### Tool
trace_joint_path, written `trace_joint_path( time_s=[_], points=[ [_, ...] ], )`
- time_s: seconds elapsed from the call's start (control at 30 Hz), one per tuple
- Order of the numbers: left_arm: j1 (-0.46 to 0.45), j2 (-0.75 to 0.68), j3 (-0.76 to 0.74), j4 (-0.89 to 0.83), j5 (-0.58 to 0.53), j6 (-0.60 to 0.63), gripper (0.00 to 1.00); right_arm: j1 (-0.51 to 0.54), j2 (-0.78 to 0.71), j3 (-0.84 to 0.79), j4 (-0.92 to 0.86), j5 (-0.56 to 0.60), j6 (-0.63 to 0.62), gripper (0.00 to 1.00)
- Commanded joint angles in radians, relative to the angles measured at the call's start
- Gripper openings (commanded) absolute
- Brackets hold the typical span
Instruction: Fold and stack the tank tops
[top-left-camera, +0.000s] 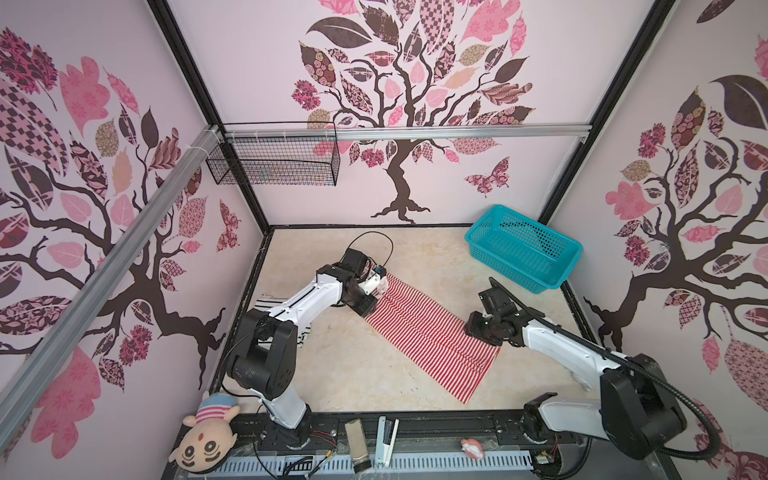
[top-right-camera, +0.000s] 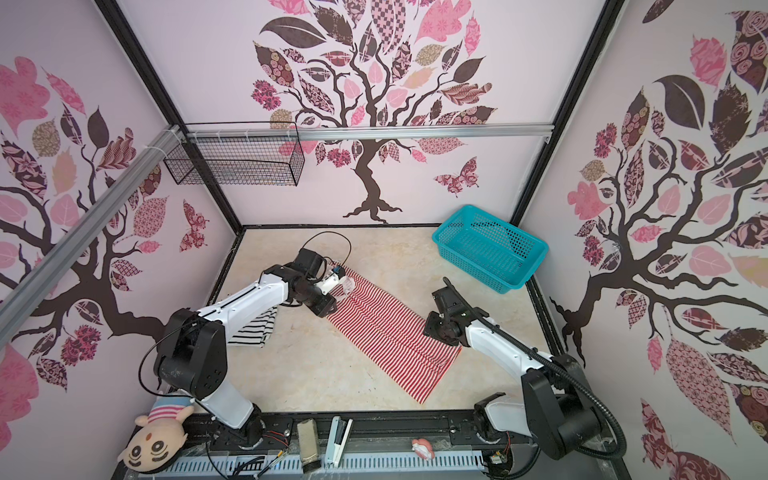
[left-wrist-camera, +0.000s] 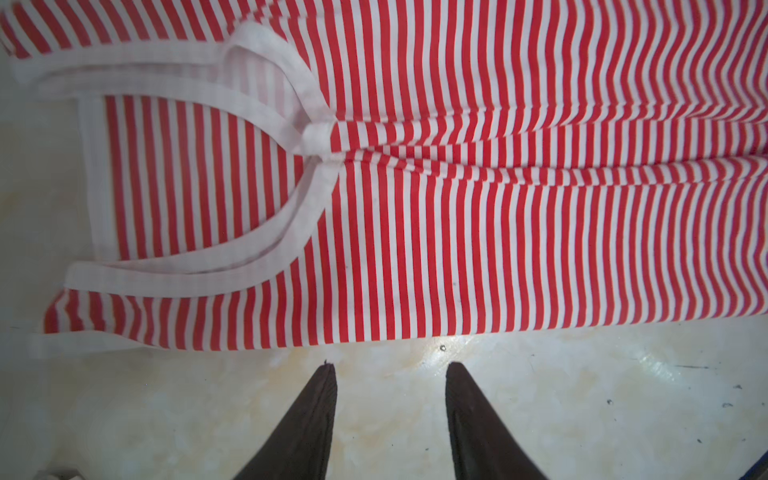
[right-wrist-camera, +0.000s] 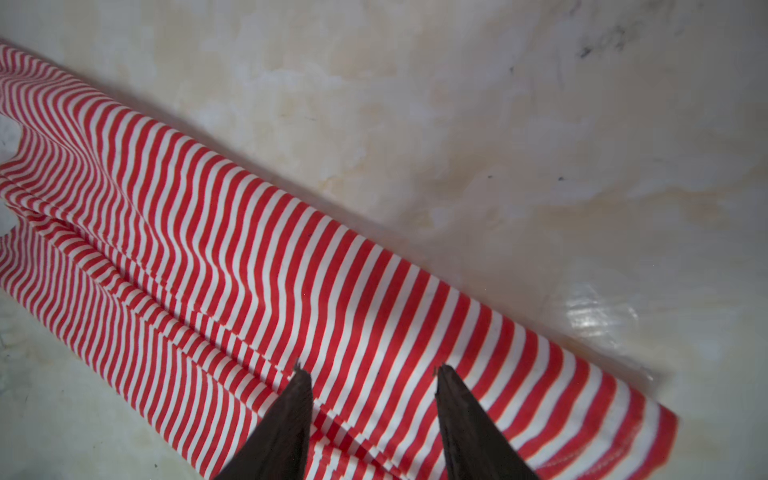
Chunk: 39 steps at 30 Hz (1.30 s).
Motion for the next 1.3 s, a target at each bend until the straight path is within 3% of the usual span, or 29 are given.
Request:
trace_joint_path(
  time_s=[0.0,0.23,0.53,0.8,1.27],
  points=[
    [0.001,0.026,-0.024,0.02,0.035,-0.001,0.47,0.0,0.058,0.047,0.014,-0.031,-0.021,0.54],
    [-0.002,0.089,-0.019,0.01,0.091,0.008,0.47,0.0,0.093,0.026,0.015,-0.022,-0.019,0.54],
    [-0.011,0.206,0.031,-0.03,0.107,0.024,0.46,0.001,0.014,-0.087,0.046,0.016,0.012,0.54],
    [-0.019,0.301,0.108,-0.039,0.009,0.025,0.46,0.018,-0.045,-0.162,0.058,0.012,0.048,0.54],
    [-0.019,0.669,0.681,-0.159,-0.17,0.01,0.48,0.31,0.033,-0.13,0.113,0.079,0.236,0.54]
  ],
)
